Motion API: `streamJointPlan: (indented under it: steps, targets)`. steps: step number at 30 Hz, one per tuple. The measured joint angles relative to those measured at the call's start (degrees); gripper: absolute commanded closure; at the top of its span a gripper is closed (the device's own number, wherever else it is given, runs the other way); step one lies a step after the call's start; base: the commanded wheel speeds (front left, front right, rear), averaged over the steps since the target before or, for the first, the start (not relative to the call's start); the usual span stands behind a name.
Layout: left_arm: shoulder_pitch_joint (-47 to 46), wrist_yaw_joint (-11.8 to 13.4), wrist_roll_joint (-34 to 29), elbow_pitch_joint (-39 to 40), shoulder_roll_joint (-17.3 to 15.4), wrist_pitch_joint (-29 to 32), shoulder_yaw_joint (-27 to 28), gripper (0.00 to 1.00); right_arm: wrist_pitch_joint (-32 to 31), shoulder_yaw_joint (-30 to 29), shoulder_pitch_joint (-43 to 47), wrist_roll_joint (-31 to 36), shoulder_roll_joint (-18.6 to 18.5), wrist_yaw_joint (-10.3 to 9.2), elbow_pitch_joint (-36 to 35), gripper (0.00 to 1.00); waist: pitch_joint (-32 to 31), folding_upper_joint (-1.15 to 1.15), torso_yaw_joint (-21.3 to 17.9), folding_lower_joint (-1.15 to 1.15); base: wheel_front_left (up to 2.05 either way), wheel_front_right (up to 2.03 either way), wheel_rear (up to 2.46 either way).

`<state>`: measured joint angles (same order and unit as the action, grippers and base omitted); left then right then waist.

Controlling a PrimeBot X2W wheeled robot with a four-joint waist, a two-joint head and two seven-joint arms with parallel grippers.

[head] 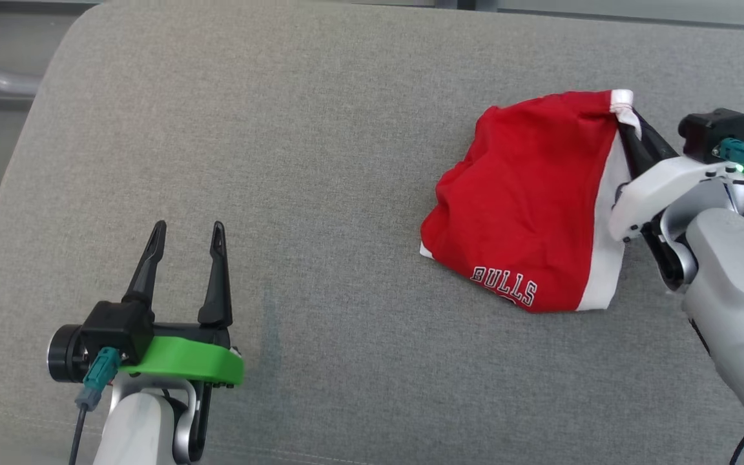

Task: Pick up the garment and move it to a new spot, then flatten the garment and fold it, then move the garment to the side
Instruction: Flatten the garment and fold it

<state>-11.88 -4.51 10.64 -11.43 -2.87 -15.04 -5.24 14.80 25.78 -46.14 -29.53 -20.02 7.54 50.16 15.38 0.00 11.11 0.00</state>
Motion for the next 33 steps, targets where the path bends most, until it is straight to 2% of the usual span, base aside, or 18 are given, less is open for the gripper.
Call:
streamJointPlan:
  steps: [5,11,15,23,24,25,29,33]
  targets:
    - [1.2,0.0,0.0,0.2,0.0,0.0,1.0,0.0,0.2,2.4,0.5,1.3,2.5,-0.01,-9.9,1.0,-2.2,0.0,-0.2,0.0,0.0,0.0,0.0]
    - [2.4,0.0,0.0,0.4,0.0,0.0,1.5,0.0,0.2,9.8,4.4,2.2,7.8,-0.01,-17.7,1.0,-3.7,0.0,0.6,0.0,0.0,0.0,0.0]
    - [2.6,0.0,0.4,0.5,0.0,0.0,1.5,0.0,0.2,15.2,6.5,2.5,11.2,-0.01,-18.3,1.0,-3.9,0.0,1.8,0.0,0.0,0.0,0.0]
    - [2.8,0.5,1.0,0.6,0.0,0.0,0.5,0.0,0.2,23.5,10.7,1.0,16.3,-0.02,-14.2,1.0,-3.8,0.0,4.4,0.0,0.0,0.0,0.0]
    - [2.8,0.5,1.1,0.6,0.0,0.0,0.3,0.0,0.3,24.6,11.1,0.7,16.5,-0.02,-13.6,0.6,-3.8,0.0,4.6,0.0,0.0,0.0,0.0]
    - [2.8,0.7,1.3,0.6,0.0,0.0,0.2,0.0,0.2,25.8,11.4,0.6,16.7,-0.02,-13.1,0.02,-3.7,0.0,4.8,0.0,0.0,0.0,0.0]
    - [2.8,1.0,1.4,0.5,0.0,0.0,0.1,0.0,0.2,27.1,11.7,0.1,17.1,-0.02,-12.7,0.0,-3.9,0.0,4.8,0.0,0.0,0.0,0.0]
    - [3.2,1.0,1.3,0.4,0.0,0.0,0.9,0.0,0.2,24.1,11.1,0.7,16.8,-0.02,-14.0,0.0,-4.5,0.0,3.9,0.0,0.0,0.0,0.0]
